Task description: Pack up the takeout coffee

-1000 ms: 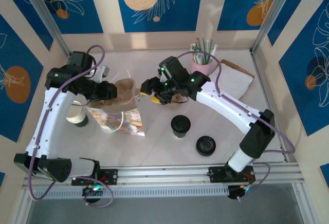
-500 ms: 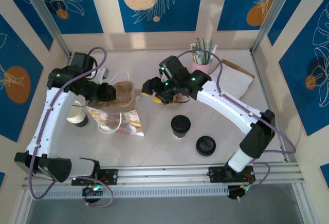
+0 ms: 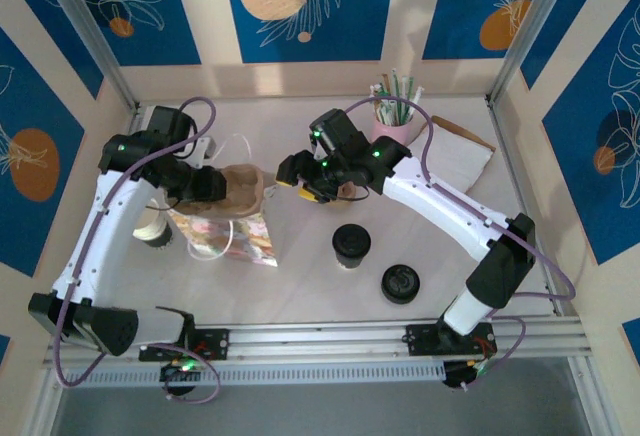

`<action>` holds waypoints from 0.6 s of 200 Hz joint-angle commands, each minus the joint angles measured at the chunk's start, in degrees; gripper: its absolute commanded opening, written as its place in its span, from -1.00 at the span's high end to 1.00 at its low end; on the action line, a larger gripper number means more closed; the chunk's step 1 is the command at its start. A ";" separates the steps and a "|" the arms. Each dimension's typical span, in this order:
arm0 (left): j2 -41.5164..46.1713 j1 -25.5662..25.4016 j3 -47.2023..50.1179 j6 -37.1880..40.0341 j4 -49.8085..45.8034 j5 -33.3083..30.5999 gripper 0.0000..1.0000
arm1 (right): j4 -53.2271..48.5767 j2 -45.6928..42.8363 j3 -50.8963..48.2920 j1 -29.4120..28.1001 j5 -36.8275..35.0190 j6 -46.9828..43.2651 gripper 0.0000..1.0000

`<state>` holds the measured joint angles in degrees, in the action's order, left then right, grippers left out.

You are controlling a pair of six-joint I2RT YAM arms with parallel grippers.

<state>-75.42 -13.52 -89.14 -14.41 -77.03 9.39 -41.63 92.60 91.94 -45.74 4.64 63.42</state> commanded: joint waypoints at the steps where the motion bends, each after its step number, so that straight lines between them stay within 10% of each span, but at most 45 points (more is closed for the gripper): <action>1: 0.15 -0.11 1.25 0.13 -1.94 -3.45 0.35 | -2.87 -0.55 -0.46 0.31 -1.11 -1.11 -0.20; 120: -0.74 -2.33 3.09 0.43 -2.99 -8.82 0.37 | -1.70 -1.21 -1.55 0.82 -0.25 -1.14 -0.19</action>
<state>-75.44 -15.42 -87.29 -14.41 -76.88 5.19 -41.12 92.16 91.07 -45.34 4.51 63.26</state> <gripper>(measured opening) 0.320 0.598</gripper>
